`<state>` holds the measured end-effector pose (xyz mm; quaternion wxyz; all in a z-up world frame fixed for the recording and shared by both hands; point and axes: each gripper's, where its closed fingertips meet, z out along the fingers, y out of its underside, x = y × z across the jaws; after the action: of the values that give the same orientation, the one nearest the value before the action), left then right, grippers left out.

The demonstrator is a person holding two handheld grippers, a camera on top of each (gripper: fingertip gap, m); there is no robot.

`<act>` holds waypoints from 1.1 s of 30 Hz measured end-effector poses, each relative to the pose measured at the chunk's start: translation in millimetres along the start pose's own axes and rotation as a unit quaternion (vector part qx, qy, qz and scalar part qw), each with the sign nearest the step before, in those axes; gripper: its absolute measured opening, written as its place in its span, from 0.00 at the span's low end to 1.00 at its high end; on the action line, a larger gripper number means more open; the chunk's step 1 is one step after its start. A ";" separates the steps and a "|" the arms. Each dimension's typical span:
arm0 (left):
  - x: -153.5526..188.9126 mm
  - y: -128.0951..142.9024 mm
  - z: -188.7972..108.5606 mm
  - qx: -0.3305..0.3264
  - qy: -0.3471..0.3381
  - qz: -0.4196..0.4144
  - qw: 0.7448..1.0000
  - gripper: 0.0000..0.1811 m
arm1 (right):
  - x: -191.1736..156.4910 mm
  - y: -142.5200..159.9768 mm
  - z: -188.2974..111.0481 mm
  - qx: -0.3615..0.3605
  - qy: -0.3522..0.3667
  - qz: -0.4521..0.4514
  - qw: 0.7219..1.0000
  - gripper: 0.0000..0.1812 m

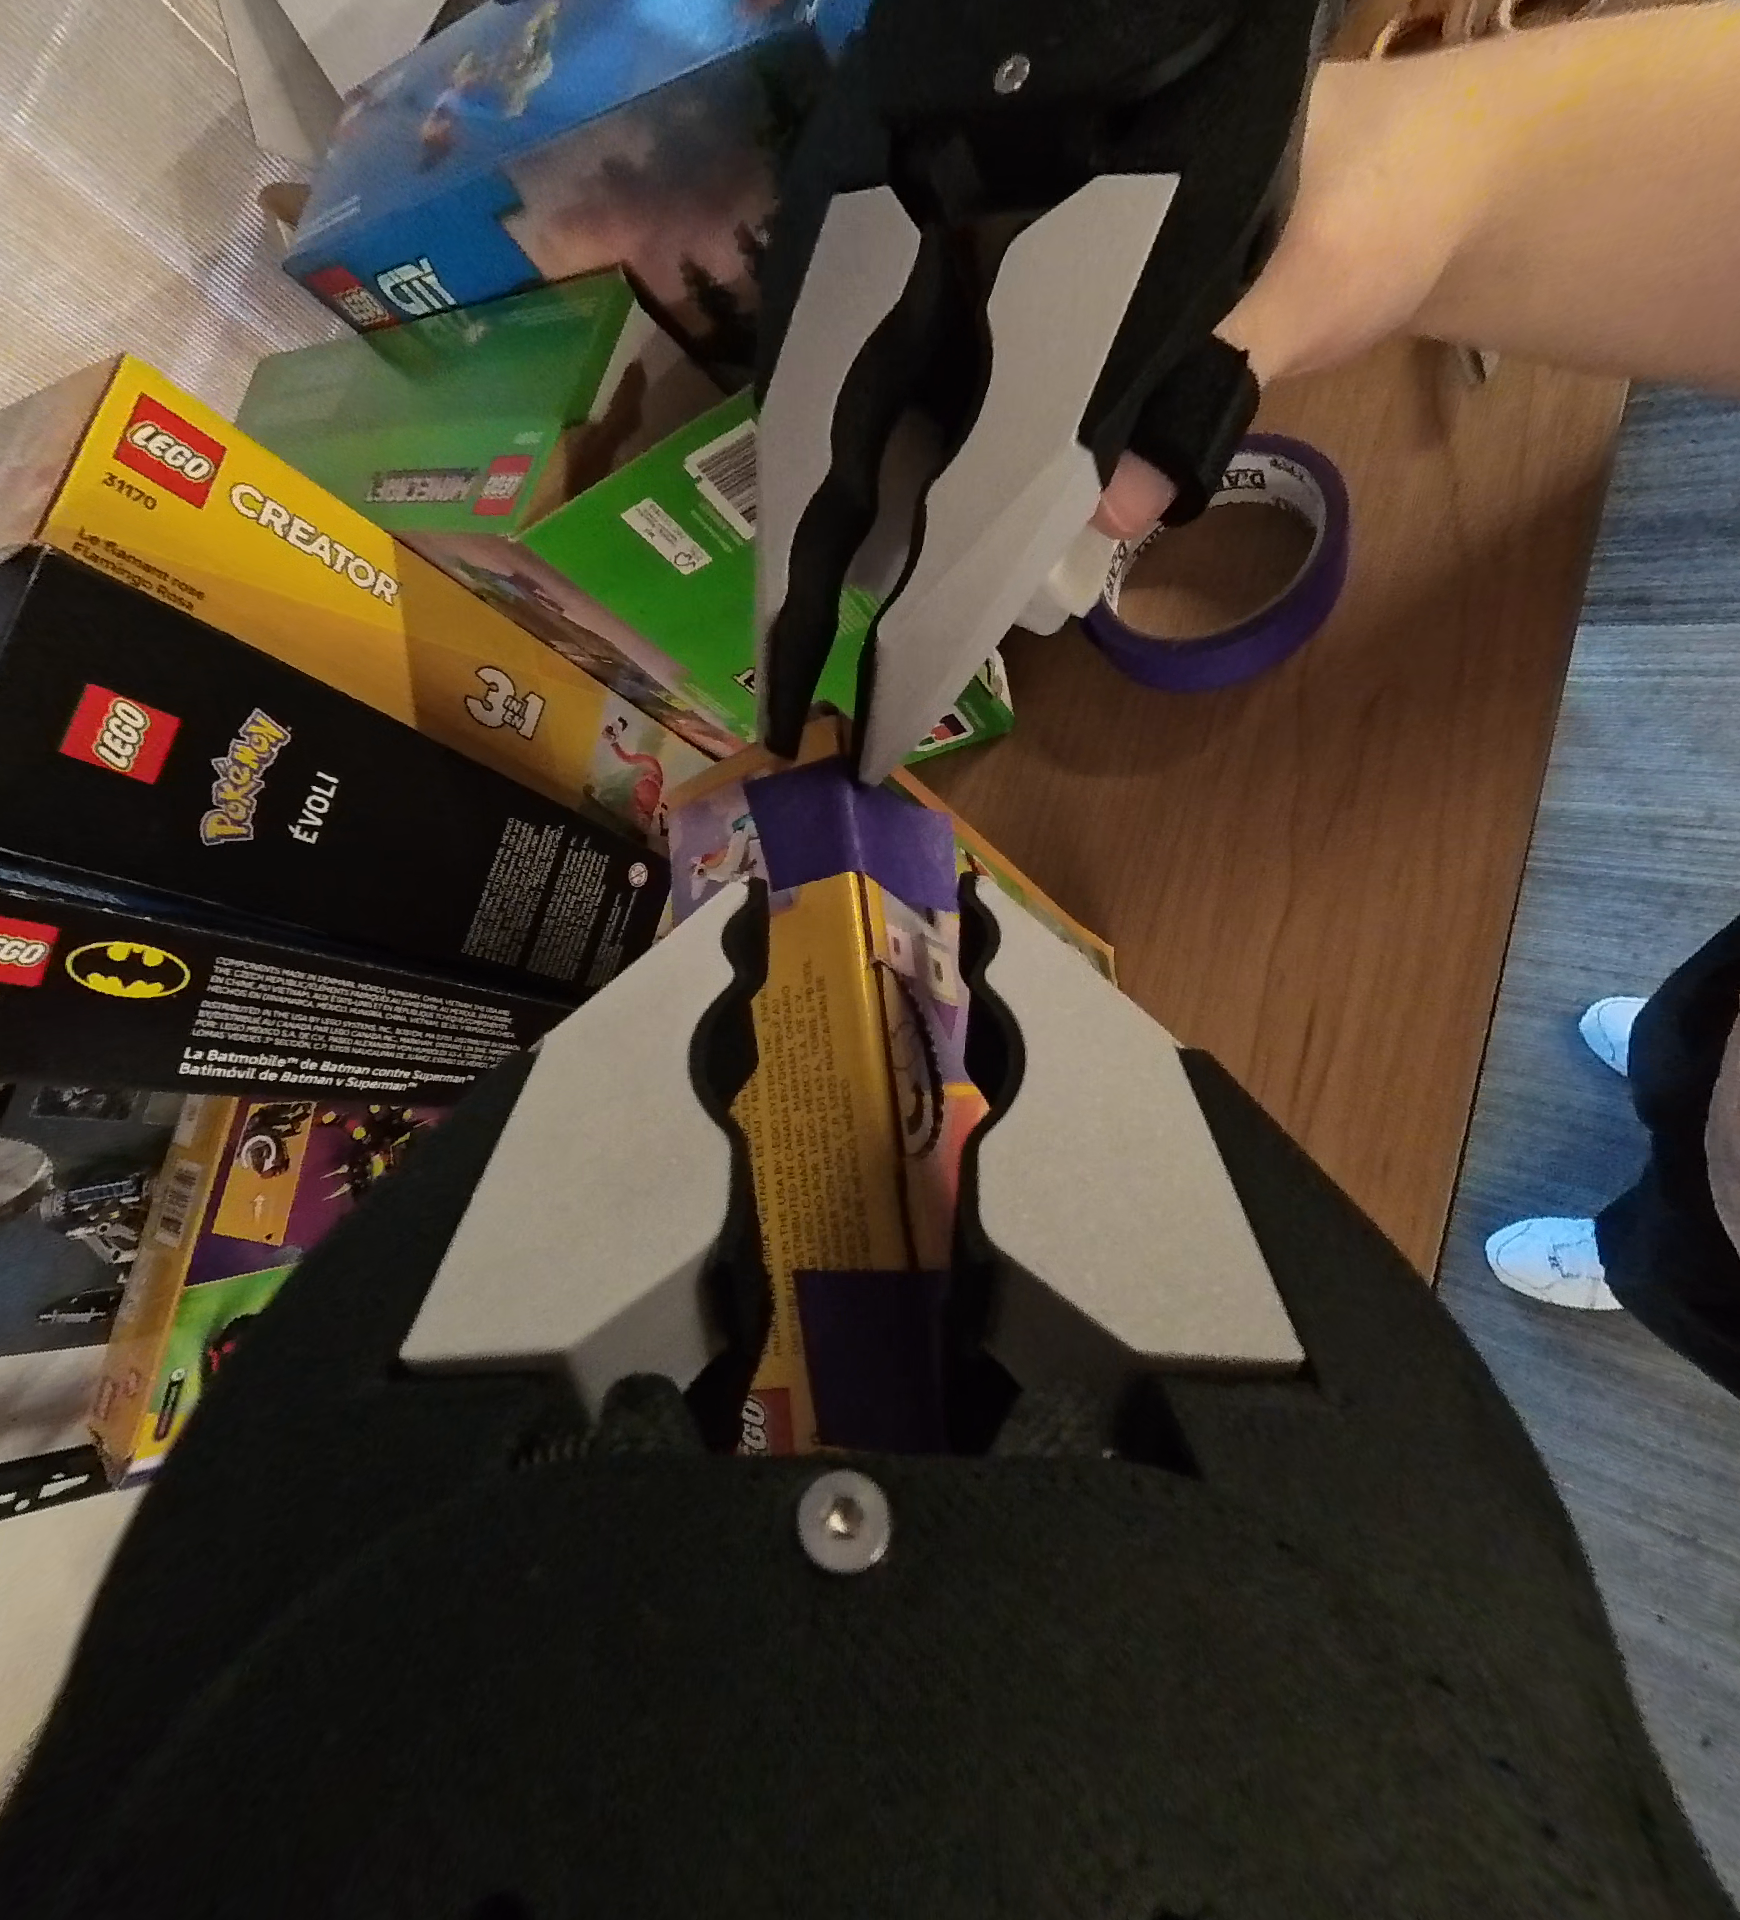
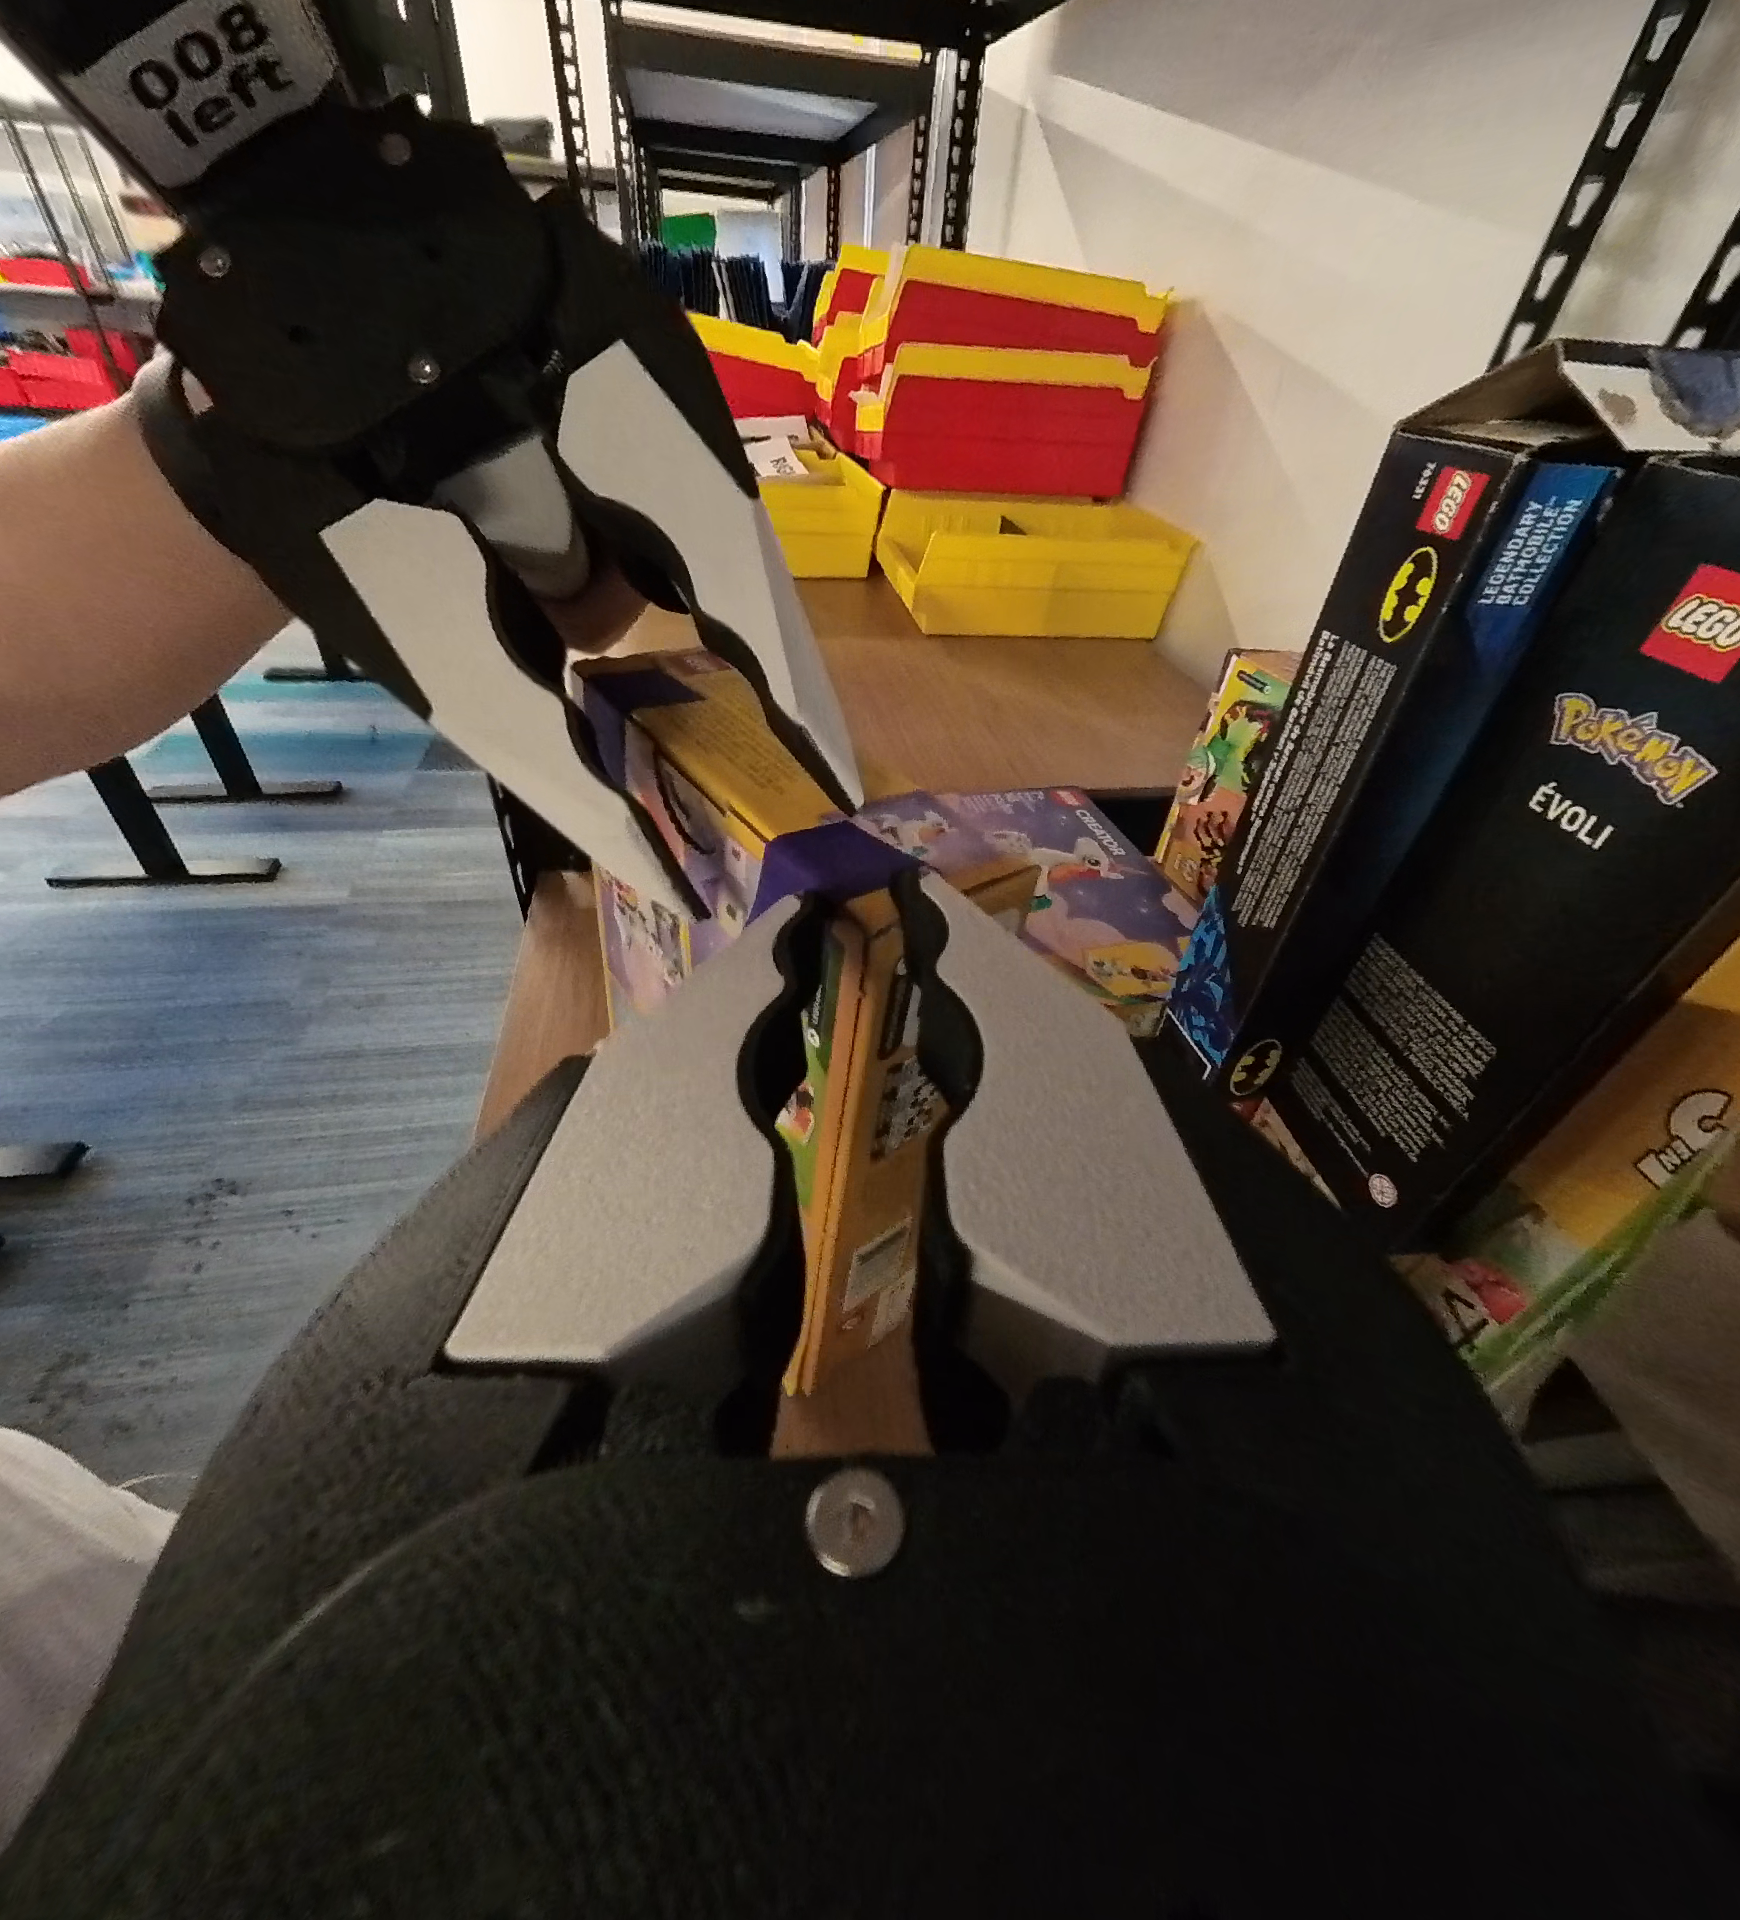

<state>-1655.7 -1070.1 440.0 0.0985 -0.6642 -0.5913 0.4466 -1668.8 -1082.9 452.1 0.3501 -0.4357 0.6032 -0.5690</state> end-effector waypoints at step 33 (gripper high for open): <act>10.3 2.0 -1.0 -0.009 0.036 0.025 0.999 0.29 | -35.6 29.2 17.4 0.052 -0.109 0.214 0.969 0.00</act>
<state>-1654.6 -1061.3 434.3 0.1026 -0.6954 -0.5745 0.4193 -1643.2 -1057.5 418.7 0.5497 -0.3372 0.6100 -0.4604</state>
